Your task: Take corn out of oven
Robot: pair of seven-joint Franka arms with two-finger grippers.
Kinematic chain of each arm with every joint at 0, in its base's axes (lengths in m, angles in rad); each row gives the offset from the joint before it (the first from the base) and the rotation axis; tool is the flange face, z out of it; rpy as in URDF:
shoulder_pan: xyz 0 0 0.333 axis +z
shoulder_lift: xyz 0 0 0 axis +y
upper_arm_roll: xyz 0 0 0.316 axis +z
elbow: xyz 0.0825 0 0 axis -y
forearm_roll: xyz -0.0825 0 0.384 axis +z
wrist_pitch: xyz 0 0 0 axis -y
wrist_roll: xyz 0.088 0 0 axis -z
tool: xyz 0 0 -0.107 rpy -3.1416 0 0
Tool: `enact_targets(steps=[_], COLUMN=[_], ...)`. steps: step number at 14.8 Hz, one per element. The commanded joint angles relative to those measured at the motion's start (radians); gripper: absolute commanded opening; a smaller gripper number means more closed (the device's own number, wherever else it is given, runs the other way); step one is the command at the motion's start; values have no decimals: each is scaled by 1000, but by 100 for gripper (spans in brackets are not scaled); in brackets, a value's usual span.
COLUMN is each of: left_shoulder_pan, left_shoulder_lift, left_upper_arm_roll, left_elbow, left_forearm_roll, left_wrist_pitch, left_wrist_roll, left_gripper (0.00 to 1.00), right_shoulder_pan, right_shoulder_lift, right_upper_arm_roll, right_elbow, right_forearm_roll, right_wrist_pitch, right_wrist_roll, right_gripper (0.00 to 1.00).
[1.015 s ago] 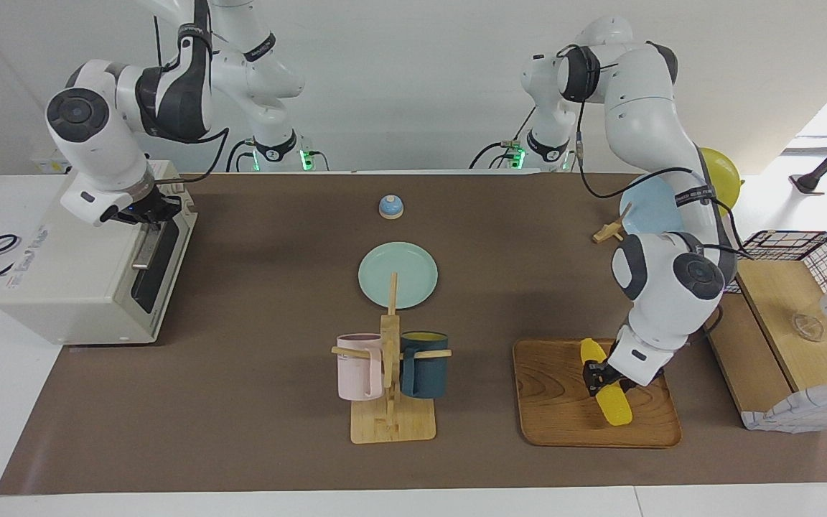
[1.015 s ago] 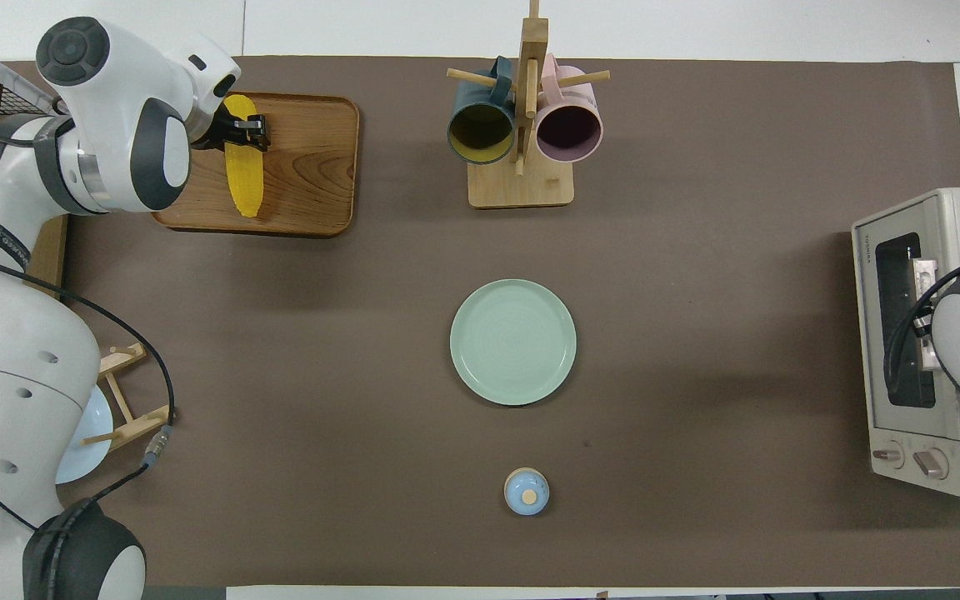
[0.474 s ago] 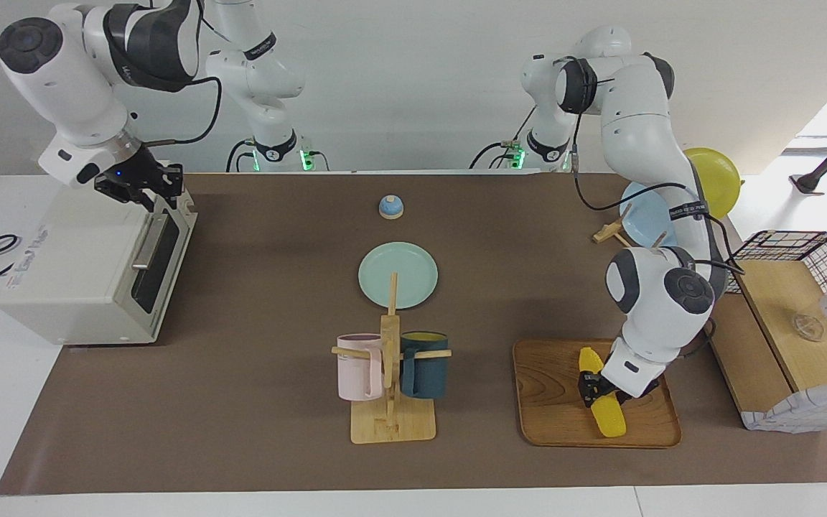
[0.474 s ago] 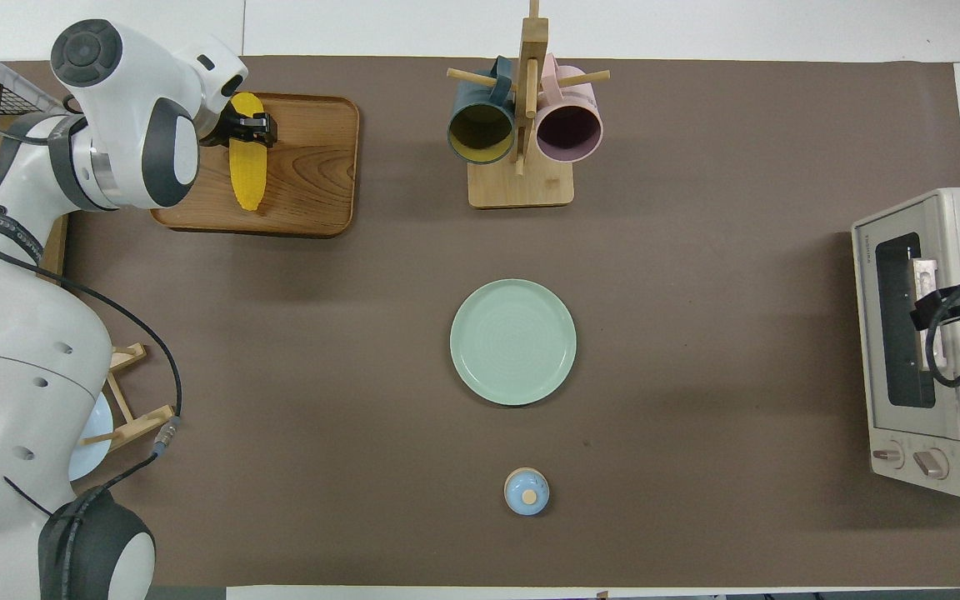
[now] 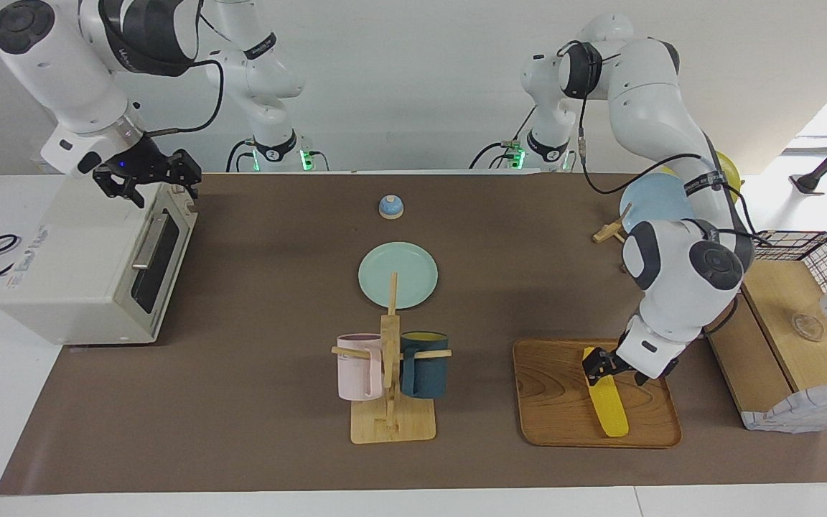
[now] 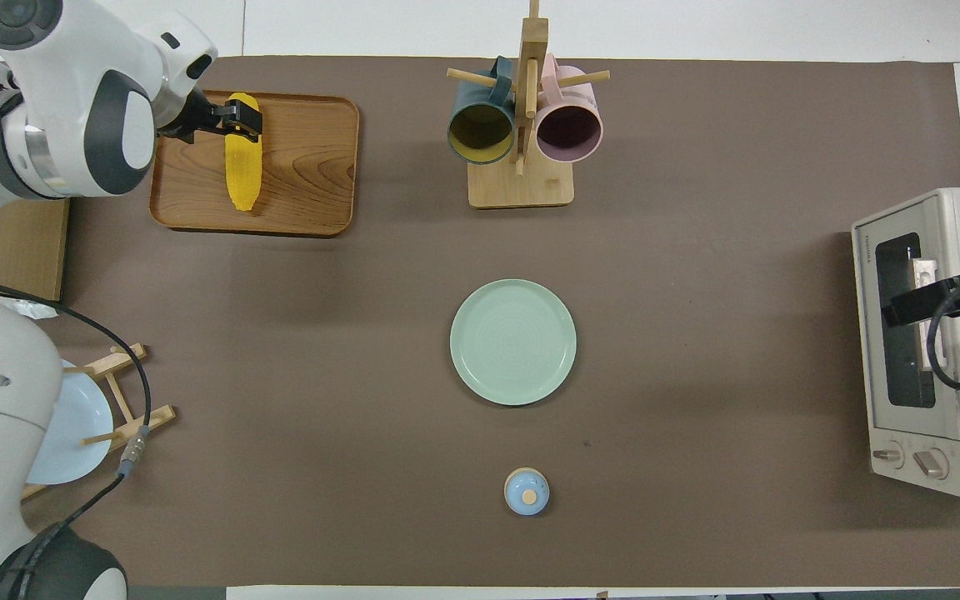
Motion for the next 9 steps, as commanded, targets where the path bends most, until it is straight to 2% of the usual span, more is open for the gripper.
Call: enact_targets(steps=[1, 7, 9], left_shoulder_pan=[14, 16, 19], left_shoulder_lift=[-179, -431, -497], left_upper_arm_roll=[25, 56, 56], left_elbow=[-133, -163, -166], left_forearm_roll=[-5, 25, 30], left_wrist_pitch=[-98, -413, -487], left_wrist_roll=[2, -30, -61], left_gripper=[100, 100, 100], right_shoulder_pan=[7, 44, 100], right_shoulder_lift=[3, 28, 50], right_upper_arm_roll=[7, 9, -17], right_elbow=[31, 77, 103], right_forearm_roll=[26, -5, -36], right_wrist_pitch=[-11, -16, -23], right_wrist_roll=[1, 39, 120], right_gripper=[100, 100, 100])
